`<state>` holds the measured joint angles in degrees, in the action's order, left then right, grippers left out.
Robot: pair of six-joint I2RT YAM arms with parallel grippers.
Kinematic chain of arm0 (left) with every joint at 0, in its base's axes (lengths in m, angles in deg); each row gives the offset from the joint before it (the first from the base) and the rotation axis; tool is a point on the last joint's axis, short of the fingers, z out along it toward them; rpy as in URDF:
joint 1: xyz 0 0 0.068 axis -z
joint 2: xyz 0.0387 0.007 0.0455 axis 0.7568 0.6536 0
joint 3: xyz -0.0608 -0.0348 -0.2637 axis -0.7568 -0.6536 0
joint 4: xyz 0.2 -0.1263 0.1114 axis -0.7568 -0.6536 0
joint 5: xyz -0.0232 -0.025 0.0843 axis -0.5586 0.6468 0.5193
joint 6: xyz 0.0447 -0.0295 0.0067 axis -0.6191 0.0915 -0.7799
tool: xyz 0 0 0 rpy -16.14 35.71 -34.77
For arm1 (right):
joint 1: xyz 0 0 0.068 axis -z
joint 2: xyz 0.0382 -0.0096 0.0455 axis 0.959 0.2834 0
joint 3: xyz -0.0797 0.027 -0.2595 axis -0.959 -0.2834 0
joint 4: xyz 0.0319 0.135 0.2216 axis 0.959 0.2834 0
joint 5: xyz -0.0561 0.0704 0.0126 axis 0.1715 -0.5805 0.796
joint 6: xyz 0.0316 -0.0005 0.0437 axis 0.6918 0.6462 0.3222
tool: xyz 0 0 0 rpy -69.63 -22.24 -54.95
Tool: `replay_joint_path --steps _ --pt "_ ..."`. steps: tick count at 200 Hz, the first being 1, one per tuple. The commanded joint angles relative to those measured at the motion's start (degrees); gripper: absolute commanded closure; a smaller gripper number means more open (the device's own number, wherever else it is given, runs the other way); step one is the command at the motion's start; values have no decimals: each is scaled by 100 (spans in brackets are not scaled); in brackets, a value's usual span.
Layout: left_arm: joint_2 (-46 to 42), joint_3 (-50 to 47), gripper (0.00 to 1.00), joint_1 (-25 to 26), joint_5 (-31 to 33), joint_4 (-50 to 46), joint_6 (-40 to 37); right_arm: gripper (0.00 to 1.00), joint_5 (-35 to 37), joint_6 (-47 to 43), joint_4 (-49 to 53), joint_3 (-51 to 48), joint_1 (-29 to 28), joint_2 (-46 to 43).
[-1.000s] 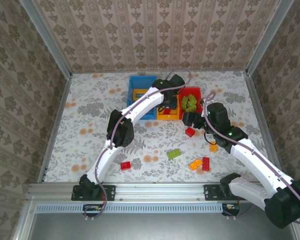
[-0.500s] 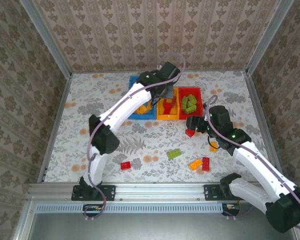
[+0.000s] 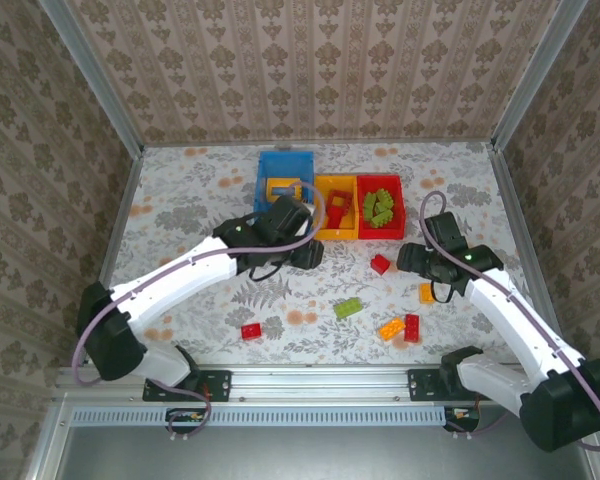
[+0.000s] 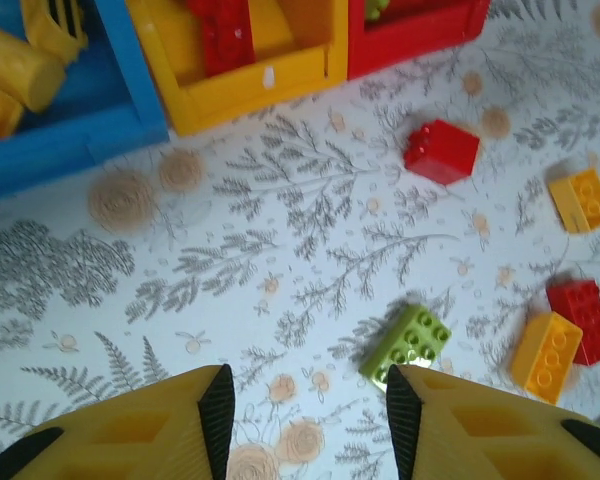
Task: Sort the legos into containers by color
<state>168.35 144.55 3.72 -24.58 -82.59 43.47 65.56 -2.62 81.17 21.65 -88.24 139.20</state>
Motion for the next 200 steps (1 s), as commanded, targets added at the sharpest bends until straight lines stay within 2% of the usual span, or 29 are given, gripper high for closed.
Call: replay_joint_path --steps 1,20,55,102,147,200 --pt "-313 -461 52 96 -396 640 147 25 -98 187 276 53 77 -61" --pt "-339 -738 52 158 -323 709 227 26 -69 183 245 50 78 -37" --pt "-329 -1058 52 167 -134 832 412 32 -499 156 128 49 -42 323" --pt "-630 -1347 50 180 194 737 504 29 -698 658 -432 -91 -924 784" --pt "-916 -1587 47 176 244 594 588 22 -815 954 -1124 -151 -940 1249" --pt "-1041 -1558 46 174 376 511 581 20 -639 721 -1058 140 -870 1785"
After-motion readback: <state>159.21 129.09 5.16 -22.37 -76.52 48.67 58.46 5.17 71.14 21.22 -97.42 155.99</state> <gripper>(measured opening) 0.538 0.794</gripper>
